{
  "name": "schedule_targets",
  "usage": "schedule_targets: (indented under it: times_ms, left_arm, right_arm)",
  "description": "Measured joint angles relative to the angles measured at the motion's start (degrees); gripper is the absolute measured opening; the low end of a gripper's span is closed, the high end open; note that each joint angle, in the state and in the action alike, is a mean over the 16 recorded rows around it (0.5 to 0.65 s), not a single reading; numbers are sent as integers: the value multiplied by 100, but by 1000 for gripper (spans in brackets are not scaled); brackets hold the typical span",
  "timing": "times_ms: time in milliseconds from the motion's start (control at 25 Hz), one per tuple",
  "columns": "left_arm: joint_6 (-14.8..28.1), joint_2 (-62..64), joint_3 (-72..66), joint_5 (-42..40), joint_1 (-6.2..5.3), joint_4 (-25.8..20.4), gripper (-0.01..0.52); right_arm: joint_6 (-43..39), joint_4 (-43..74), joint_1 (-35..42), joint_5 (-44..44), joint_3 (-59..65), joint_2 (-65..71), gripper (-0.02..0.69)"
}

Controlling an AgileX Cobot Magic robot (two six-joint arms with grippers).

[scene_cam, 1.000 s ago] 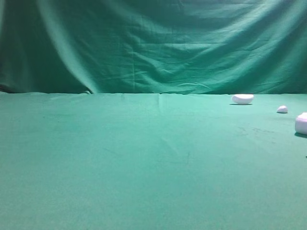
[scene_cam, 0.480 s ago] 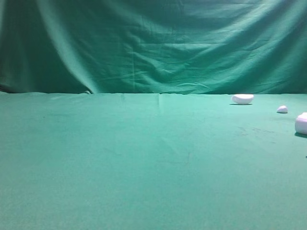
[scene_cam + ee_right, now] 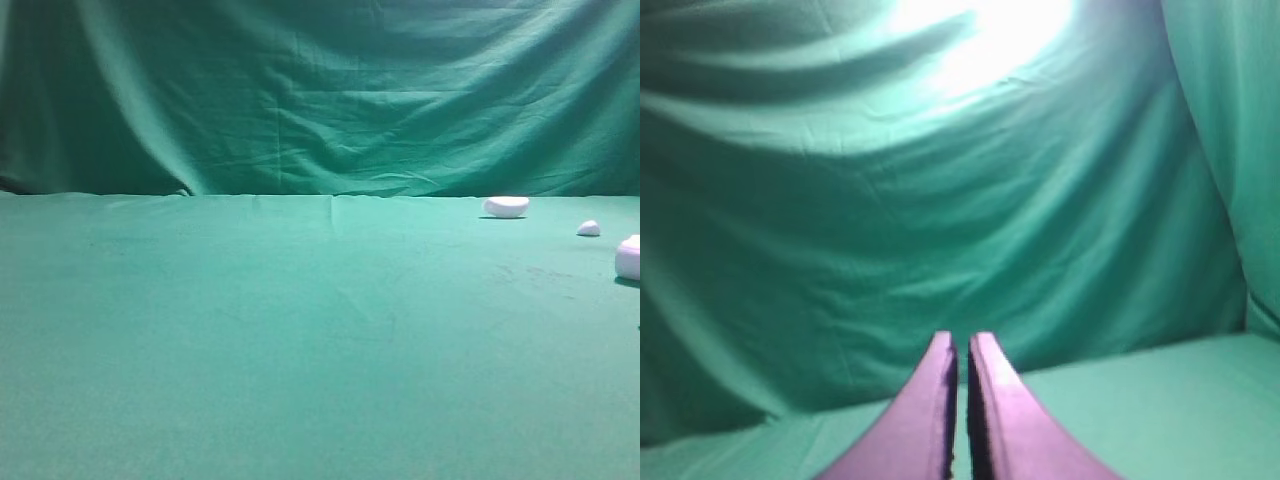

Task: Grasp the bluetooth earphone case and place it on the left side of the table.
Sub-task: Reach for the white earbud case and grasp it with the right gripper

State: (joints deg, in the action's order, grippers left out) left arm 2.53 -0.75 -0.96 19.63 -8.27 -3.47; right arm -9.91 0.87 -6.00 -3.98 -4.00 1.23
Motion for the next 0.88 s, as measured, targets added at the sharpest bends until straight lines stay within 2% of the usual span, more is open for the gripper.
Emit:
schedule_targets:
  times_ms: [160, 400, 880]
  left_arm:
    - [0, 0, 0, 0, 0, 0, 0]
    - [0, 0, 0, 0, 0, 0, 0]
    - [0, 0, 0, 0, 0, 0, 0]
  right_arm:
    - [114, 36, 0, -441, -567, 342, 0]
    - [360, 131, 0, -1929, -1514, 1140, 0]
    - [664, 30, -47, -4166, -2886, 3811, 0]
